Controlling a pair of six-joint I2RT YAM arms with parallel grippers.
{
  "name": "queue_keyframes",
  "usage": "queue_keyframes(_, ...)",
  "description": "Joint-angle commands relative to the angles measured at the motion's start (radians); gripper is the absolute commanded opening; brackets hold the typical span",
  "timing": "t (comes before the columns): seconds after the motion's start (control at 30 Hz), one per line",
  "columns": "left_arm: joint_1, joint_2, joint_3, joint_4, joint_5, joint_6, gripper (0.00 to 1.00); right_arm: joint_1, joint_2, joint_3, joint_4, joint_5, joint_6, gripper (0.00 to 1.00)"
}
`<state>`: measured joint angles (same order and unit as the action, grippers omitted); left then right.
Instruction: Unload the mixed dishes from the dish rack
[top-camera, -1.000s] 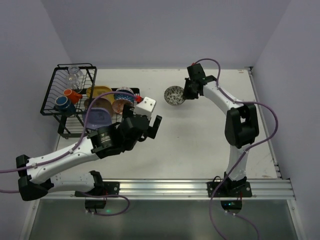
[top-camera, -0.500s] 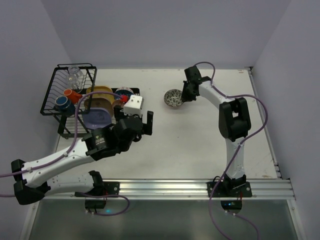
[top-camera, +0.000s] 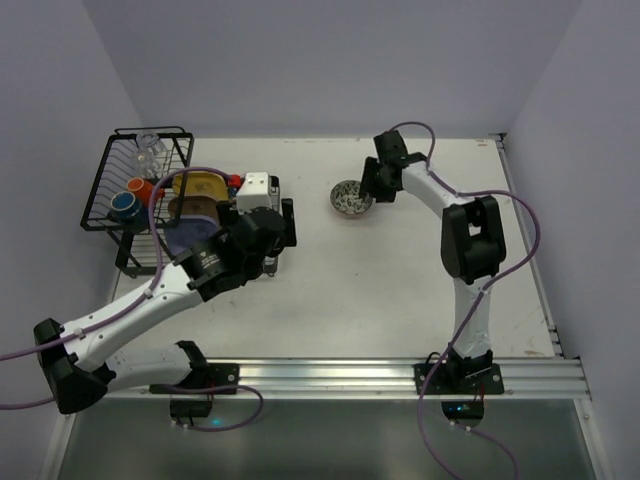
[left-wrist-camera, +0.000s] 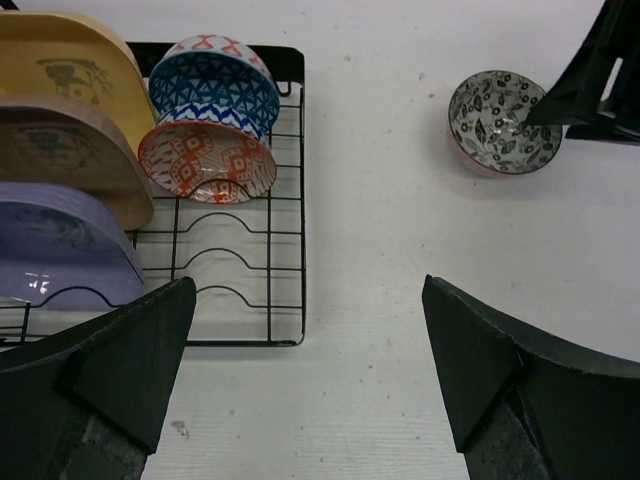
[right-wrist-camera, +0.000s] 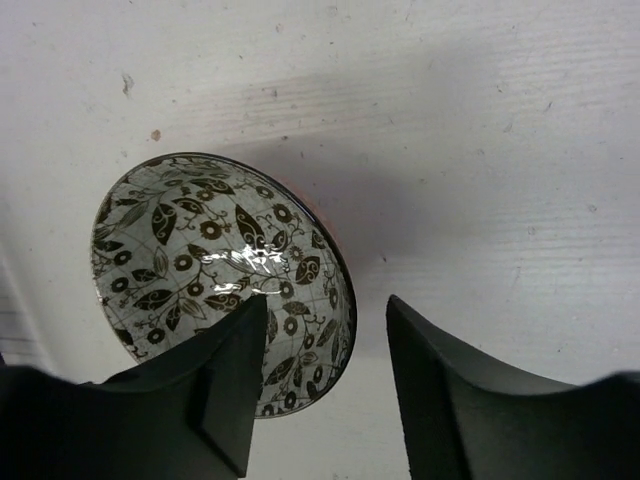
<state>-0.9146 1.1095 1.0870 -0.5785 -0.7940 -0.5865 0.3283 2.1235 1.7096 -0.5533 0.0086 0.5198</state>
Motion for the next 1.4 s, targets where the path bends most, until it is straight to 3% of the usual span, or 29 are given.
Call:
queue_keyframes(0.0,0.063,0.030,0.074,0.083,0.042,-0.044,1.00,-0.018,-0.144,0.016,0.007,0.005,-0.015,0.56)
queue_keyframes(0.03,0.103,0.051,0.086,0.085,0.061,-0.058,1.00,-0.023,-0.166,0.022,-0.026,0.013,-0.018,0.60)
queue_keyframes(0.07,0.124,0.061,0.097,0.085,0.079,-0.096,1.00,-0.031,-0.192,0.019,-0.040,0.040,-0.020,0.74)
queue_keyframes(0.17,0.202,0.101,0.123,0.085,0.136,-0.236,1.00,-0.041,-0.339,-0.043,-0.065,0.063,-0.040,0.96)
queue_keyframes(0.2,0.215,0.110,0.122,0.086,0.134,-0.272,1.00,-0.040,-0.387,-0.071,-0.071,0.048,-0.043,0.99)
queue_keyframes(0.27,0.247,0.131,0.108,0.080,0.116,-0.418,1.00,-0.041,-0.554,-0.203,-0.034,-0.017,-0.018,0.99)
queue_keyframes(0.3,0.259,0.136,0.099,0.080,0.107,-0.465,1.00,-0.041,-0.620,-0.269,0.051,-0.154,-0.009,0.99)
queue_keyframes(0.37,0.301,0.148,0.065,0.100,0.114,-0.595,0.98,-0.041,-0.815,-0.459,0.142,-0.284,0.049,0.99)
queue_keyframes(0.43,0.325,0.174,0.053,0.124,0.125,-0.653,0.96,-0.041,-0.946,-0.650,0.294,-0.480,0.107,0.99)
queue_keyframes(0.57,0.333,0.223,0.024,0.134,0.005,-0.800,0.90,-0.041,-1.247,-0.847,0.424,-0.651,0.174,0.99)
queue_keyframes(0.63,0.336,0.236,-0.002,0.155,-0.034,-0.843,0.86,-0.041,-1.318,-0.880,0.382,-0.670,0.172,0.99)
queue_keyframes(0.8,0.373,0.266,-0.102,0.333,-0.044,-0.823,0.88,-0.041,-1.500,-0.874,0.262,-0.690,0.140,0.99)
queue_keyframes(1.03,0.431,0.349,-0.190,0.615,0.009,-0.693,0.83,-0.041,-1.617,-0.789,0.112,-0.700,0.069,0.99)
queue_keyframes(1.37,0.462,0.498,-0.159,0.690,0.006,-0.687,0.69,-0.041,-1.671,-0.731,0.013,-0.699,0.006,0.99)
